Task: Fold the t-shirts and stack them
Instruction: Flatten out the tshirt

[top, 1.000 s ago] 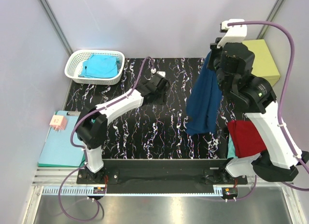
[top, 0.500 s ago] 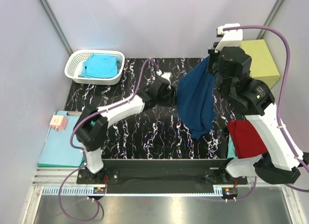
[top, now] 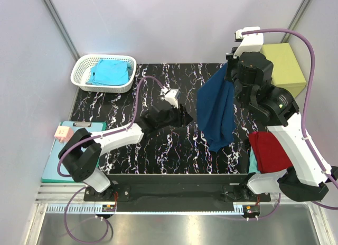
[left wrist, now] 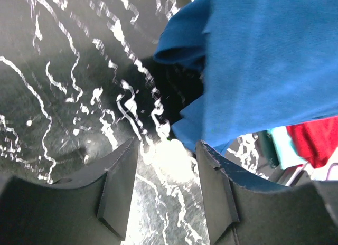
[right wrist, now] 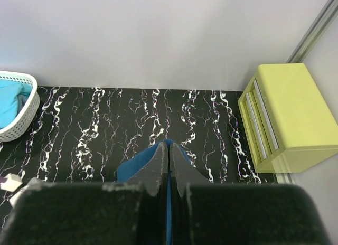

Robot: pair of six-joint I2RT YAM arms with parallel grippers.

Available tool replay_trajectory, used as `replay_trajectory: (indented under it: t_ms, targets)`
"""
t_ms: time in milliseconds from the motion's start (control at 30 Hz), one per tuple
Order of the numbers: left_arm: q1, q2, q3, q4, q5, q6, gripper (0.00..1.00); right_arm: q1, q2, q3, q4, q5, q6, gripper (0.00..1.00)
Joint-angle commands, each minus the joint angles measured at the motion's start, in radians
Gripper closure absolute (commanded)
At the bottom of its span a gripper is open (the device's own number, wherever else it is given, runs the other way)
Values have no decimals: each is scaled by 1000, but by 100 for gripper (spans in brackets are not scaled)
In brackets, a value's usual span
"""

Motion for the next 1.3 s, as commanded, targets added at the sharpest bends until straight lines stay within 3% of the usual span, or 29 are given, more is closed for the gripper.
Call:
replay_trajectory:
  t_ms: [0, 67, 167, 400, 533, 733, 1267]
  targets:
    - [15, -64, -111, 323, -2, -27, 47, 9, -7, 12, 68, -1, -3, 100]
    - [15, -66, -171, 546, 11, -74, 46, 10, -5, 13, 64, -10, -3, 100]
    - [15, -32, -248, 748, 35, -151, 43, 9, -1, 16, 59, -15, 26, 100]
    - [17, 102, -205, 934, 146, -266, 43, 10, -1, 15, 47, -24, 39, 100]
    - [15, 186, -135, 975, 239, -318, 45, 10, 1, 10, 42, -28, 45, 100]
    - [20, 247, -104, 1024, 249, -360, 45, 10, -4, 9, 39, -30, 45, 100]
    - [123, 180, -187, 842, 183, -289, 46, 9, -14, -17, 48, -27, 43, 100]
